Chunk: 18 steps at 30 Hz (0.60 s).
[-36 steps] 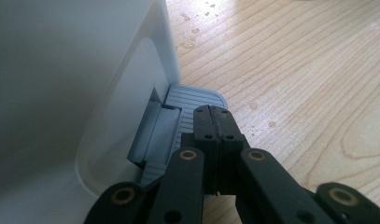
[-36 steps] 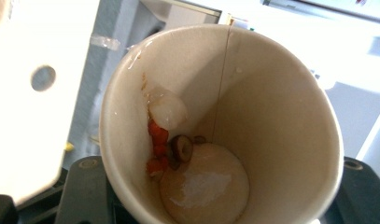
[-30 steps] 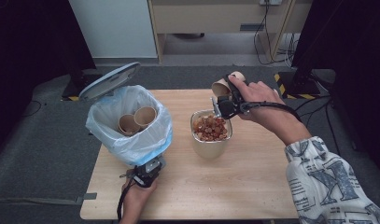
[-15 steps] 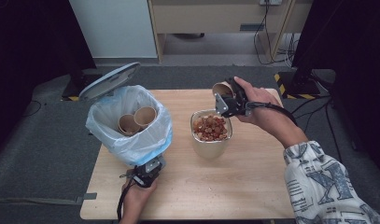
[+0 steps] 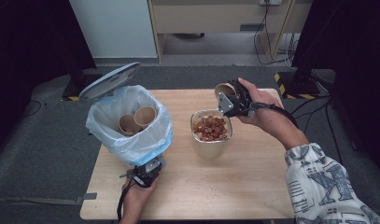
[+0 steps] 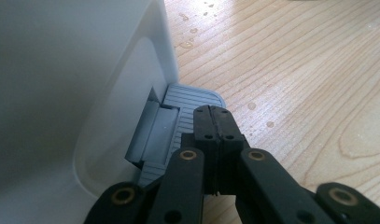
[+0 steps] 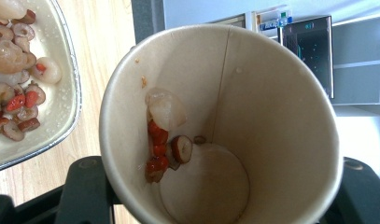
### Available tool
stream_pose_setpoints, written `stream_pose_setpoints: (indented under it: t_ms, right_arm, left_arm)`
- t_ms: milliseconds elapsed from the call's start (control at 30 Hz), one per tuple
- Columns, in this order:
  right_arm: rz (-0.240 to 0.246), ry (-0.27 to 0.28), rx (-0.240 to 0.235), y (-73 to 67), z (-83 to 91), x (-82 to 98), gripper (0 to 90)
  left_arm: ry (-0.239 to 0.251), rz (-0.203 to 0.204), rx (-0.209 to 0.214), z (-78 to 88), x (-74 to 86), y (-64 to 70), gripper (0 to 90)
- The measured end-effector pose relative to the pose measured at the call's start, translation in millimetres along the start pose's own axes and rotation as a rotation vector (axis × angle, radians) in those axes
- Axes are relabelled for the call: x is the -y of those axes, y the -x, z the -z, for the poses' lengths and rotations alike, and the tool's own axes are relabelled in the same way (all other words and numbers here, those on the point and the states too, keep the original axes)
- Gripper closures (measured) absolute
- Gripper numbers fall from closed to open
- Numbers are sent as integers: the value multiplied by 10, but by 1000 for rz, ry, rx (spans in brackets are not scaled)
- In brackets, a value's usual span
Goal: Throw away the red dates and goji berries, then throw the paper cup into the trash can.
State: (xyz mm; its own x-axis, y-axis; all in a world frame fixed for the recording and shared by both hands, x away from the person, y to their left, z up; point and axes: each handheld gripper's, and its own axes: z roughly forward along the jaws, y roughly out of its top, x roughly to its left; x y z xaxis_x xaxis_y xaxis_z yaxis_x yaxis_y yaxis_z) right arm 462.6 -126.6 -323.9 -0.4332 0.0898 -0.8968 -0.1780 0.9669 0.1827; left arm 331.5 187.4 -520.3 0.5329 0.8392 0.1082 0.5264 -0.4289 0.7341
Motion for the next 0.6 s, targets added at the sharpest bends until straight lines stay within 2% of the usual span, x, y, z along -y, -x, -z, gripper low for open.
stream_pose_setpoints:
  t_ms: [100, 200, 233, 267, 400, 600]
  right_arm:
    - [-8, -1, 2, -2, 1, 11, 367]
    - [-43, 8, -15, 13, 9, 27, 366]
    - [-65, 15, -18, 20, 11, 42, 366]
    - [-79, 16, -23, 26, 15, 53, 366]
    - [-145, 26, -50, 36, 9, 154, 367]
    - [-294, 56, -120, 70, -9, 343, 366]
  left_arm:
    - [-1, 1, -1, 0, 0, 1, 890]
    - [1, -5, -1, 0, 0, -6, 890]
    - [1, -2, 0, -1, 1, -5, 890]
    - [-11, -18, -4, 6, -1, -15, 890]
    - [-7, -14, -2, 4, -1, -13, 890]
    - [-7, -13, 0, 5, 0, -15, 890]
